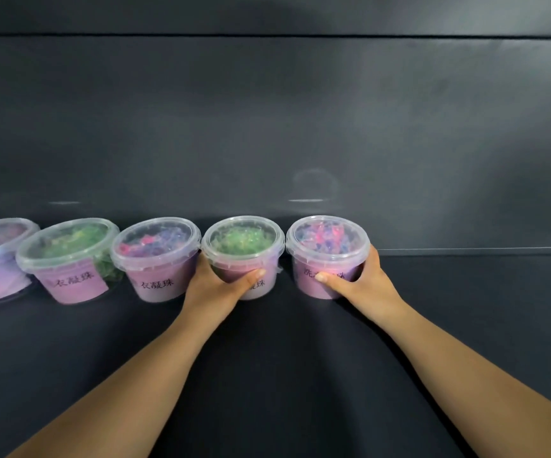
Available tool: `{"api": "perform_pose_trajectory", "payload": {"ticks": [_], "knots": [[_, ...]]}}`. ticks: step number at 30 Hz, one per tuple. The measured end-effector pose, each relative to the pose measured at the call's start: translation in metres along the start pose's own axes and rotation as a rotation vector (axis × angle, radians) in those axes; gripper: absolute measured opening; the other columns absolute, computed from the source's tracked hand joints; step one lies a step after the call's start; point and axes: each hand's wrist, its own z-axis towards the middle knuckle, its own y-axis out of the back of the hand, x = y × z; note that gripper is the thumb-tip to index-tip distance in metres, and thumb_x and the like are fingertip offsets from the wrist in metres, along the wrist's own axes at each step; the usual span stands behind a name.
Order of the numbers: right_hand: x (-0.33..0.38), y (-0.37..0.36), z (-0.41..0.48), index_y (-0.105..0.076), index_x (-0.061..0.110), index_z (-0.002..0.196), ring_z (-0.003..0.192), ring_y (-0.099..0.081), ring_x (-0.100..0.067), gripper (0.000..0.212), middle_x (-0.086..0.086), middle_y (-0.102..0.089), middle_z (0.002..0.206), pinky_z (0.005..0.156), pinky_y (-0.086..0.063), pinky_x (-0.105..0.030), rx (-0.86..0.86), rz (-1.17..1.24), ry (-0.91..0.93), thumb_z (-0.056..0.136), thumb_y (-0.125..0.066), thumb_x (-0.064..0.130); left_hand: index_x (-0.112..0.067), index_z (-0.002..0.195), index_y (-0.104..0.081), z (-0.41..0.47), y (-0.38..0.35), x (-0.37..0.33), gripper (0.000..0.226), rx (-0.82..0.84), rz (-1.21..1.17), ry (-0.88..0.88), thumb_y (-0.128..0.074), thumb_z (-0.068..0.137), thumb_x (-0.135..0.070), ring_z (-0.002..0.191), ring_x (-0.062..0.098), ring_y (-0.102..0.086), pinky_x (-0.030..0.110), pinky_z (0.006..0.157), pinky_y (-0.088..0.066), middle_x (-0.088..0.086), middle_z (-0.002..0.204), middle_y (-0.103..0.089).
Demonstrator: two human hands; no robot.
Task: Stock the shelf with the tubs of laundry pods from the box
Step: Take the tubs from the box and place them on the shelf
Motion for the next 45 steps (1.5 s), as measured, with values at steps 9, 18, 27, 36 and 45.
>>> {"api": "perform_pose_trajectory", "payload": {"ticks": [9, 18, 27, 36, 45], "knots": [[0.008, -0.006, -0.013, -0.023, 0.023, 0.141, 0.113, -0.050, -0.013, 0.089, 0.007, -0.049, 0.128, 0.089, -0.038, -0.022, -0.086, -0.259, 0.025, 0.072, -0.073, 0.046, -0.015, 0.141, -0.025, -0.003, 0.001, -0.005, 0.094, 0.071, -0.038, 0.015, -0.078, 0.067, -0.036, 0.129, 0.016, -0.040, 0.028, 0.108, -0.030, 0.000, 0.142, -0.040], [0.018, 0.017, -0.075, -0.052, 0.011, 0.124, 0.122, -0.045, -0.019, 0.050, -0.005, -0.051, 0.132, 0.094, -0.034, -0.024, -0.049, -0.597, -0.005, 0.086, -0.060, 0.042, -0.013, 0.118, -0.056, -0.052, 0.032, -0.032, 0.039, 0.274, 0.276, 0.082, -0.058, 0.085, -0.034, 0.114, 0.028, -0.052, 0.030, 0.089, -0.039, 0.007, 0.124, -0.057], [0.022, 0.144, -0.271, -0.066, 0.026, 0.083, 0.077, -0.059, 0.003, 0.002, 0.014, -0.065, 0.081, 0.076, -0.043, -0.007, -0.149, -0.411, 0.130, 0.084, -0.066, 0.024, -0.033, 0.088, -0.063, -0.240, 0.016, -0.110, 0.011, 0.417, -0.032, -0.331, -0.058, 0.087, -0.023, 0.082, -0.011, -0.057, 0.006, 0.075, -0.038, -0.019, 0.090, -0.062], [-0.085, 0.291, -0.493, -0.064, 0.023, 0.079, 0.069, -0.058, 0.008, 0.008, 0.010, -0.064, 0.074, 0.068, -0.040, -0.004, -0.317, -0.452, -0.234, 0.085, -0.065, 0.017, -0.037, 0.087, -0.060, -0.454, -0.127, -0.117, 0.008, 0.786, -0.138, -0.269, -0.053, 0.089, -0.035, 0.094, -0.007, -0.055, 0.010, 0.075, -0.037, -0.017, 0.096, -0.064], [-0.218, 0.329, -0.613, -0.068, 0.016, 0.098, 0.083, -0.061, -0.019, 0.027, 0.000, -0.068, 0.089, 0.074, -0.046, -0.029, -0.391, -0.331, -0.817, 0.085, -0.061, 0.039, -0.013, 0.090, -0.063, -0.543, -0.292, -0.022, 0.019, 1.273, 0.321, -0.073, -0.054, 0.090, -0.030, 0.101, 0.025, -0.060, 0.028, 0.082, -0.041, 0.007, 0.094, -0.065]]}}
